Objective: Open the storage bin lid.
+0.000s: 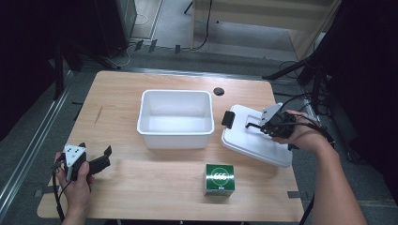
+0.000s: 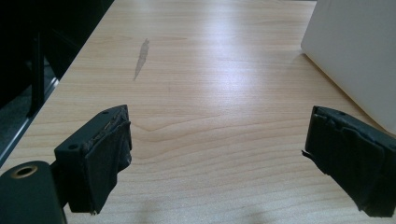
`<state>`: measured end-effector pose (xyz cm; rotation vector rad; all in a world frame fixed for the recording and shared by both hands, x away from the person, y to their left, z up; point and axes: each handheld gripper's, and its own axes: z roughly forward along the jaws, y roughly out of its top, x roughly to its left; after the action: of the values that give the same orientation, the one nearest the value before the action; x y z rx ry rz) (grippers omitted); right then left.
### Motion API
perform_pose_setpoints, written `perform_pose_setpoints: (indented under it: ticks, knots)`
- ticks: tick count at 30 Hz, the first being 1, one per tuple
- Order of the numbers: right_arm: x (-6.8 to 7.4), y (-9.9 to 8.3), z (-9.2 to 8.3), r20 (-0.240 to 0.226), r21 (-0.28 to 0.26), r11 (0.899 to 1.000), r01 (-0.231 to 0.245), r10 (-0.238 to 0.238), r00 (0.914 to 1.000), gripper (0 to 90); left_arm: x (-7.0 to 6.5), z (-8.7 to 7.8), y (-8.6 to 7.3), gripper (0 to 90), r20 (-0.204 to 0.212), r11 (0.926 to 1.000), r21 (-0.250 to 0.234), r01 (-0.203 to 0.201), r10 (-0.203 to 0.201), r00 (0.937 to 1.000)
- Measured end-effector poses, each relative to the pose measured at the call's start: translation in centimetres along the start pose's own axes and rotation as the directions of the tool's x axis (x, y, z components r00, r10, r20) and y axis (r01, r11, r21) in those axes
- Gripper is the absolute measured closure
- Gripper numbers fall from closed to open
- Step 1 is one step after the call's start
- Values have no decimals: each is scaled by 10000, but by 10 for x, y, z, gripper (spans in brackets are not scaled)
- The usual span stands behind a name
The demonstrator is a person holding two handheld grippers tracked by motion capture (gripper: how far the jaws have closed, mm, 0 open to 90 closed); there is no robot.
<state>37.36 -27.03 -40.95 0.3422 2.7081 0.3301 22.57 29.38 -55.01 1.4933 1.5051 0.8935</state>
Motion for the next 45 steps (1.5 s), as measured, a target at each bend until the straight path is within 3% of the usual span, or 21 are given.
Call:
perform_pose_setpoints:
  ticks: [25, 31, 35, 41, 45]
  knots:
    - [12, -19, 49, -107, 415, 9979, -495, 499, 9987, 856, 0, 1, 0, 81, 142, 10000, 61, 50, -51, 9999]
    - [13, -19, 50, -174, 339, 9970, -703, 709, 9973, 840, 0, 1, 0, 81, 136, 10000, 61, 65, -66, 9999]
    - [15, -16, 43, -207, 197, 9939, -1086, 1090, 9938, 677, 0, 1, 0, 81, 158, 10000, 59, 68, -69, 9999]
    - [18, -8, 26, -15, 122, 9930, -1173, 1173, 9931, 386, 0, 1, 0, 81, 189, 9999, 40, 104, -105, 9998]
    - [22, -5, 18, 124, 148, 9884, -1508, 1507, 9885, 130, 1, 1, 0, 81, 180, 9999, 90, 121, -122, 9998]
